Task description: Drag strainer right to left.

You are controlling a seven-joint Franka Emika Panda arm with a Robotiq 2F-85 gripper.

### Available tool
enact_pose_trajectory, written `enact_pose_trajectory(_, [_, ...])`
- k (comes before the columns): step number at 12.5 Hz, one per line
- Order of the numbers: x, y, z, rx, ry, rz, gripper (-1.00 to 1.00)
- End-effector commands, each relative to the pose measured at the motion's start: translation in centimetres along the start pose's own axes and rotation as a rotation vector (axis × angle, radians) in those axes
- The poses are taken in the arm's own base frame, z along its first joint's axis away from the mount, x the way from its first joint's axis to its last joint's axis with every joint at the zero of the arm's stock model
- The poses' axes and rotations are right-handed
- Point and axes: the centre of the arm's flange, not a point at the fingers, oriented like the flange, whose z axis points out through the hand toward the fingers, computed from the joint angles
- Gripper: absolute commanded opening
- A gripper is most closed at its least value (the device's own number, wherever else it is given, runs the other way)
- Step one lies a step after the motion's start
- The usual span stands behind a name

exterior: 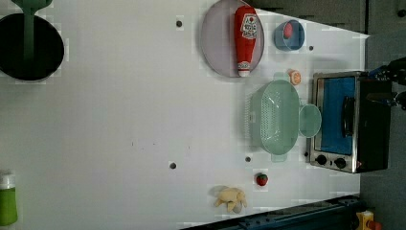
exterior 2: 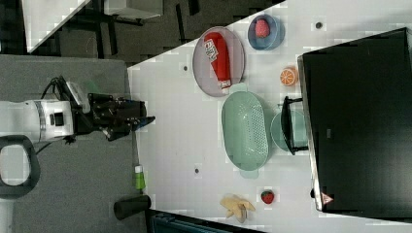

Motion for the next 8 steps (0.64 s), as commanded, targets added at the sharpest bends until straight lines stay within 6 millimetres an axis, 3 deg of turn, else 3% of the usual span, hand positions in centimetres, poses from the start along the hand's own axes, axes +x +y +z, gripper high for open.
enact_pose_trajectory(1, [-4.7, 9.9, -10.0, 0.033, 0.001, 0.211, 0.6])
enact_pose_trajectory(3, [-4.8, 9.9, -9.2, 0.021, -0.008, 0.211, 0.99])
enact_pose_trajectory(5, [-4.8, 9.7, -6.7, -0.02, -0.039, 0.212, 1.0])
enact_pose_trajectory(8, [-4.2, 8.8, -0.1, -0.067, -0.07, 0.277, 1.0])
